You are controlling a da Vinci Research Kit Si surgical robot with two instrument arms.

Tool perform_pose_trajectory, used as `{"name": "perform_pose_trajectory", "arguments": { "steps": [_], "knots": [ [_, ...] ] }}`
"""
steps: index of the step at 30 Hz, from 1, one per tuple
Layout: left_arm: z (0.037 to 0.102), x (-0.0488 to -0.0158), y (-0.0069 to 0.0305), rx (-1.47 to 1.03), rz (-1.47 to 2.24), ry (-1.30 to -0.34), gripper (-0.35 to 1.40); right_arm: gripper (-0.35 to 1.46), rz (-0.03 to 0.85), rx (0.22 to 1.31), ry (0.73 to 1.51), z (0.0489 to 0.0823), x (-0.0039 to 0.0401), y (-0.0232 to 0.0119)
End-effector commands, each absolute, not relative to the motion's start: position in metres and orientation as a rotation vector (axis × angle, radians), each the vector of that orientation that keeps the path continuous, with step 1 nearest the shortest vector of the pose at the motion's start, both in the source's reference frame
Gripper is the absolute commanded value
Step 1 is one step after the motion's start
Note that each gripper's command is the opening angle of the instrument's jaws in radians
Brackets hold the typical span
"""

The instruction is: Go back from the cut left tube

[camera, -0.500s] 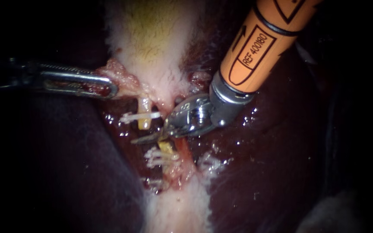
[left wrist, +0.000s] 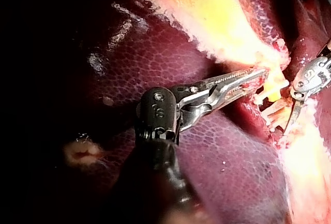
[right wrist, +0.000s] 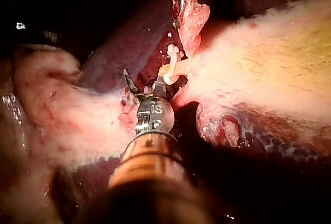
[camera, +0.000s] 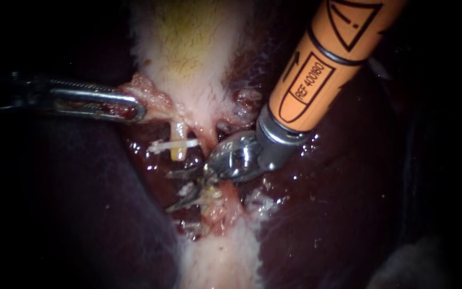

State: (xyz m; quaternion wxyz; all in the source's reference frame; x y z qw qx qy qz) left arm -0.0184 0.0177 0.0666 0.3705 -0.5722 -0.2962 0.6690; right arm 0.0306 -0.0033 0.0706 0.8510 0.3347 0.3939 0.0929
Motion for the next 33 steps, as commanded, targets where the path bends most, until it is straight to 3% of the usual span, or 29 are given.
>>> {"name": "perform_pose_trajectory", "arguments": {
  "steps": [1,9,16,20,27,33],
  "knots": [
    [0.0666,-0.0183,0.0178,-1.468,1.716,-0.76,-0.35,1.18,0.2,0.699,0.834,0.0705,0.0305,-0.0031],
    [0.0668,-0.0182,0.0179,-1.468,1.716,-0.761,-0.35,1.26,0.226,0.659,0.837,0.0698,0.0297,-0.0033],
    [0.067,-0.0181,0.018,-1.469,1.717,-0.763,-0.35,1.43,0.25,0.402,0.865,0.0666,0.026,-0.0034],
    [0.0672,-0.018,0.0181,-1.469,1.717,-0.764,-0.35,1.45,0.258,0.325,0.853,0.0643,0.0231,-0.0031],
    [0.0672,-0.0179,0.0181,-1.469,1.717,-0.764,-0.35,1.45,0.293,0.233,0.817,0.0621,0.0182,-0.0022],
    [0.0672,-0.0179,0.0181,-1.469,1.717,-0.764,-0.35,1.45,0.291,0.217,0.804,0.0613,0.0151,-0.0015]
  ]
}}
